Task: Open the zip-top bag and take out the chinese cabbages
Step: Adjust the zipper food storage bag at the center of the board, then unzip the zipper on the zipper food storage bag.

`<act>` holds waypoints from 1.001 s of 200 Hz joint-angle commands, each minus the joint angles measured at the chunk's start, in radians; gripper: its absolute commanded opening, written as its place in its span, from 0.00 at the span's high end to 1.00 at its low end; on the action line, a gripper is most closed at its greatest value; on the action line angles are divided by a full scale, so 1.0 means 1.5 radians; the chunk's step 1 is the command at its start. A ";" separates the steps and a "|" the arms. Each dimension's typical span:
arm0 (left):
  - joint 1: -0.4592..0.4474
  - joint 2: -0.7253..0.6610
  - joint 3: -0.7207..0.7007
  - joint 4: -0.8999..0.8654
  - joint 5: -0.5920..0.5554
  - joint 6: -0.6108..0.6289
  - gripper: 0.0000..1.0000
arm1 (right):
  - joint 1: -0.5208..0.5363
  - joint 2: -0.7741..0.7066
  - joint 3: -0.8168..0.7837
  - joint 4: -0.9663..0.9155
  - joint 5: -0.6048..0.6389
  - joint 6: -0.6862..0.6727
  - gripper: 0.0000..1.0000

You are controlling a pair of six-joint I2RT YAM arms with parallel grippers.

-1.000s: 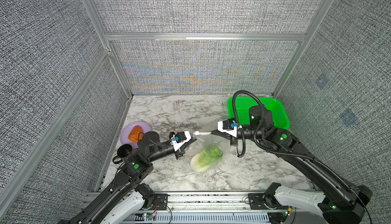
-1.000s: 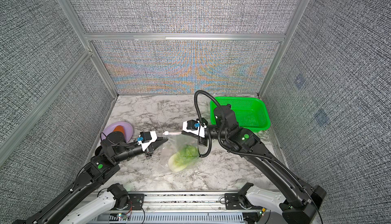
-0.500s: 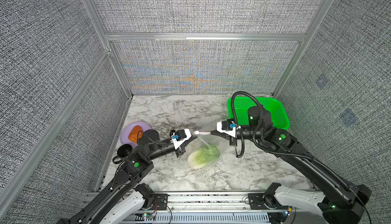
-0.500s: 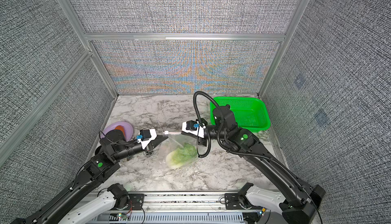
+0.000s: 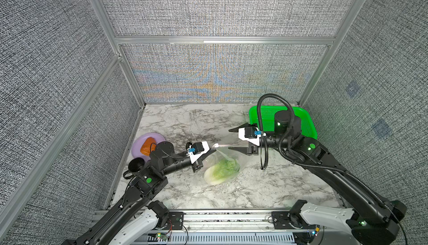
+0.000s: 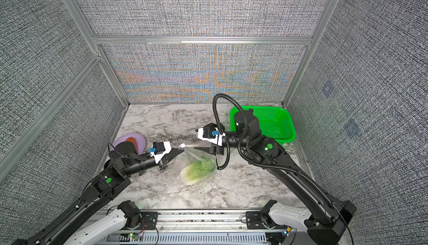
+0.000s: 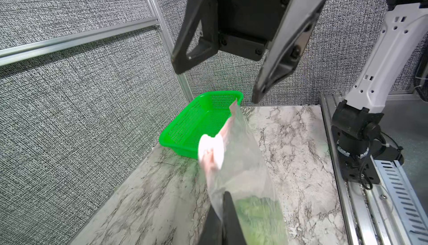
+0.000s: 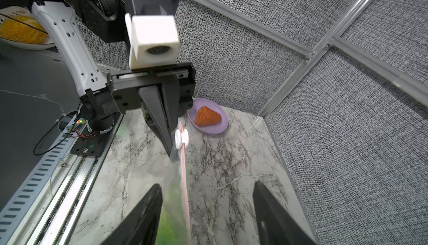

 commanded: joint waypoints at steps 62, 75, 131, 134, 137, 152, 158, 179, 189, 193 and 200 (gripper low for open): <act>0.000 0.000 0.007 -0.005 0.015 0.008 1.00 | 0.051 0.058 0.046 -0.047 -0.040 -0.022 0.42; 0.000 -0.001 0.007 -0.006 0.014 0.008 1.00 | 0.054 0.065 0.052 -0.051 -0.039 -0.024 0.43; 0.000 -0.005 0.005 -0.013 0.016 0.009 1.00 | 0.057 0.094 0.077 -0.067 -0.039 -0.026 0.51; 0.000 -0.005 0.005 -0.014 0.016 0.009 1.00 | 0.057 0.096 0.078 -0.068 -0.039 -0.026 0.51; 0.000 -0.006 0.005 -0.013 0.016 0.009 1.00 | 0.057 0.096 0.078 -0.069 -0.040 -0.026 0.52; 0.000 -0.005 0.005 -0.014 0.016 0.009 1.00 | 0.059 0.099 0.080 -0.070 -0.041 -0.026 0.56; 0.000 -0.005 0.005 -0.014 0.016 0.011 1.00 | 0.059 0.099 0.080 -0.069 -0.041 -0.026 0.58; 0.000 -0.004 0.006 -0.015 0.016 0.011 1.00 | 0.061 0.100 0.080 -0.069 -0.040 -0.024 0.63; 0.000 -0.003 0.007 -0.013 0.015 0.011 1.00 | 0.060 0.101 0.080 -0.070 -0.039 -0.024 0.65; 0.000 -0.002 0.007 -0.014 0.016 0.012 1.00 | 0.060 0.101 0.080 -0.070 -0.039 -0.024 0.65; 0.000 -0.002 0.007 -0.015 0.016 0.011 1.00 | 0.060 0.102 0.081 -0.071 -0.040 -0.023 0.66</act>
